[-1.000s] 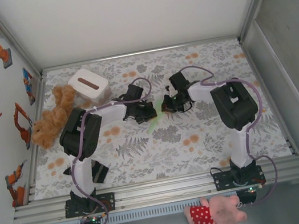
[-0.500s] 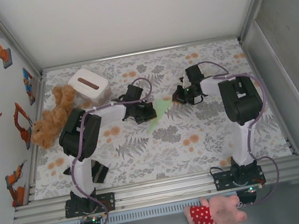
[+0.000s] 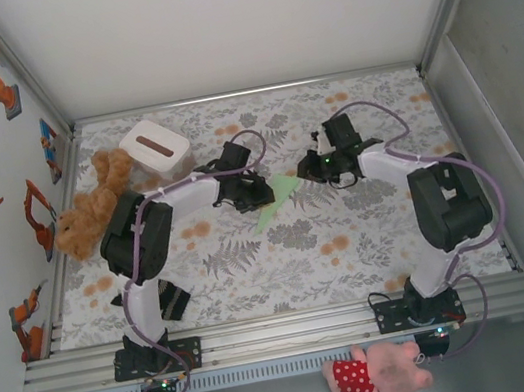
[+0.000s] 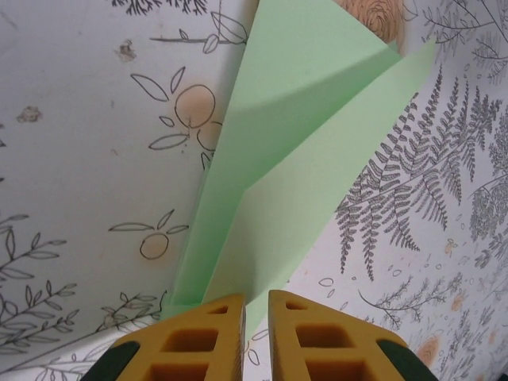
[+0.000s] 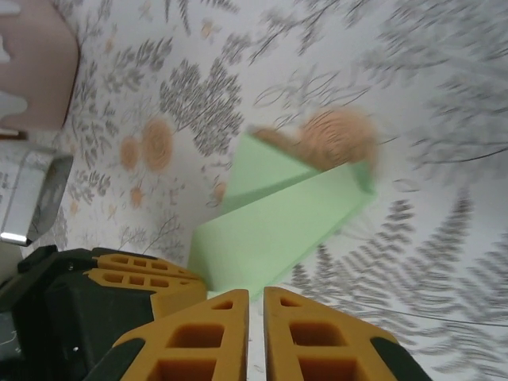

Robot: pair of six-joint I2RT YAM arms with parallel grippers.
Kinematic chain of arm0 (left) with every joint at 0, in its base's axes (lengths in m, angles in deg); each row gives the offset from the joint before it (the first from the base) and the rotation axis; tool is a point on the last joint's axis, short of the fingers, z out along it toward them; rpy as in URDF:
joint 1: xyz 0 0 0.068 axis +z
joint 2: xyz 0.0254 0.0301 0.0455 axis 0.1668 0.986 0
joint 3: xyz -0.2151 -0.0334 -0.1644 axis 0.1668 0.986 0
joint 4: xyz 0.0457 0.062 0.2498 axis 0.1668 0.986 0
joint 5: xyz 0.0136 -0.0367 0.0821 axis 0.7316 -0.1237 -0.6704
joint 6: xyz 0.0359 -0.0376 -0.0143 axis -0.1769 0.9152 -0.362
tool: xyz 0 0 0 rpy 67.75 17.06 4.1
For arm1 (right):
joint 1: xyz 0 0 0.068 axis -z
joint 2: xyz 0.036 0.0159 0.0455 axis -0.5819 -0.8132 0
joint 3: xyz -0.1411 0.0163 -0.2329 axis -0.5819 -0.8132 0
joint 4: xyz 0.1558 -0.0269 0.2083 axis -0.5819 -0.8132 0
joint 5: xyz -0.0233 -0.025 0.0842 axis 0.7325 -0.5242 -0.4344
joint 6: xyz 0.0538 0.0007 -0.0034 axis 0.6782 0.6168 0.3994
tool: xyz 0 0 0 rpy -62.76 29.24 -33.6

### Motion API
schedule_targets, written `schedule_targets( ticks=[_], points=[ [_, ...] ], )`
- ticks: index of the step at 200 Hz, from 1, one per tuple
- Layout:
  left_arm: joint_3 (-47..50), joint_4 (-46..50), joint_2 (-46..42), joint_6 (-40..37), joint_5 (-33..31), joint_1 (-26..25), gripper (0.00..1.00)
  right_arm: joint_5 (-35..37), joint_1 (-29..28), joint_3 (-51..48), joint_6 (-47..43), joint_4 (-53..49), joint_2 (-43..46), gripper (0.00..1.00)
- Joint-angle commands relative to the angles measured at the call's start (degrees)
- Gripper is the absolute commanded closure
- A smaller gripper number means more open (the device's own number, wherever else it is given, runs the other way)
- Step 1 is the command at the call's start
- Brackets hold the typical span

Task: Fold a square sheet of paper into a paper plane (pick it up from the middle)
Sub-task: Fold the wing for the fifth time at the center of the table.

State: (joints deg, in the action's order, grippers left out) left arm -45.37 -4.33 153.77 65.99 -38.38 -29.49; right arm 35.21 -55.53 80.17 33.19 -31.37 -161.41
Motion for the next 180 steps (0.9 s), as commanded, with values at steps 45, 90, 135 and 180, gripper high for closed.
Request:
schedule_targets(
  ticks=[45, 90, 135, 180],
  points=[
    [2.3, 0.0, 0.3, 1.8, -3.0, -0.7, 0.87, -2.3, -4.1, 4.9, 2.5, 3.4, -9.5, 0.91],
    [2.0, 2.5, 1.7, 1.7, -4.1, -0.6, 0.87, -0.4, -3.4, 6.7, 2.0, 3.0, -14.2, 0.91],
    [2.9, 4.7, 2.5, 1.6, -5.4, -0.5, 0.9, 1.2, 1.4, 7.1, 1.7, 3.6, -16.9, 0.92],
    [4.6, 3.2, 2.3, 1.5, -4.7, -0.6, 0.9, 2.2, 6.0, 10.8, 0.3, 1.2, -19.3, 0.91]
  ],
)
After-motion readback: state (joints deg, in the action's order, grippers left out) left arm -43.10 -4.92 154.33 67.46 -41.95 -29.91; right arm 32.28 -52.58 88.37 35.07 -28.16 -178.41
